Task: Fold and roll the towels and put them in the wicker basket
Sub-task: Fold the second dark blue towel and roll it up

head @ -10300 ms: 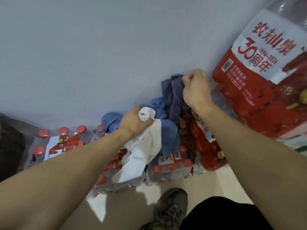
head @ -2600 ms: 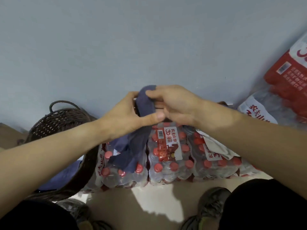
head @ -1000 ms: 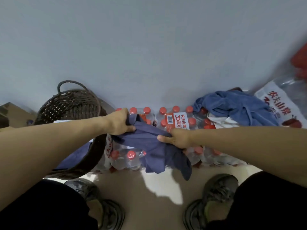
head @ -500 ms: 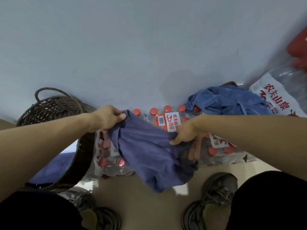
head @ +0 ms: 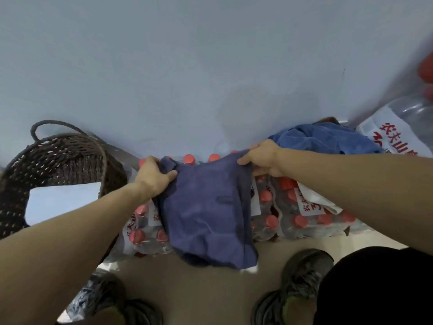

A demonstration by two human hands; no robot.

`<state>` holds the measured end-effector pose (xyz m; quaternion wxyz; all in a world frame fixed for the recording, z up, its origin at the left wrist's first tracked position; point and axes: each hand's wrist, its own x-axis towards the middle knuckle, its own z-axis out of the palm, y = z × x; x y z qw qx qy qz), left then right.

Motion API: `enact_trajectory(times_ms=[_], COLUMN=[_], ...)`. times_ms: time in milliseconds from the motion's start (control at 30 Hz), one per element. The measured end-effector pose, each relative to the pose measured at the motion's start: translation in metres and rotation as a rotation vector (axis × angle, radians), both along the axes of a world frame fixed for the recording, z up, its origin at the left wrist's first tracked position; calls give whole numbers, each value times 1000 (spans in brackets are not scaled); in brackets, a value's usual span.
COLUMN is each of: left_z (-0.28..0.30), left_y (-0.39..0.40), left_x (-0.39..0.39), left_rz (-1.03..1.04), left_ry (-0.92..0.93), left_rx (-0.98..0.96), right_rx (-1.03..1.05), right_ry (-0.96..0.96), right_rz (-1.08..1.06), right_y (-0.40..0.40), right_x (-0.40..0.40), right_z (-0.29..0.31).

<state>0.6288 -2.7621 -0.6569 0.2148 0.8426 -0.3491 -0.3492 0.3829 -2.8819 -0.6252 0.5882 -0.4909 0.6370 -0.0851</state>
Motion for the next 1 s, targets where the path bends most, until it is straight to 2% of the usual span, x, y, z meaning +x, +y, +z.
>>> enact_trajectory(times_ms=[33,100,233,367,433,500,567,700,800,867,933,1000], left_z=[-6,-14,-23,-26,-24,-25,-25,-22,-19,-20,-21,-19], left_y=[3,9,5,-3,-2,0,1,-3,-10,-14,-20,-26], left_x=[2,8,23,24,23,25,29,36,40,41,38,36], left_rz=[-17,42,189,159,83,17,45,130,188,233,295,333], left_ry=[-95,-162,-137,-77,-20,-93,-200,-268,-216,-110,4,59], left_rx=[-27,-90,-169,-238,-265,-277,-298,-245,-240,-244,-245,-234], right_rx=[-33,-160,-403,-674,-695,-669,-630,-599,-542,-559,-737,-903], right_ry=[-9,64,195,321,348,399,442,429,363,434,500,472], right_rz=[-16,1,37,119,95,17,-45,-177,-223,-178,-109,21], right_y=[-1,-4,-8,0,3,5,9,9,7,16,33,55], right_x=[5,11,11,10,10,10,8,4,-2,-3,3,17], right_z=[-1,-4,-5,-5,-14,-26,-41,-54,-50,-46,-43,-45])
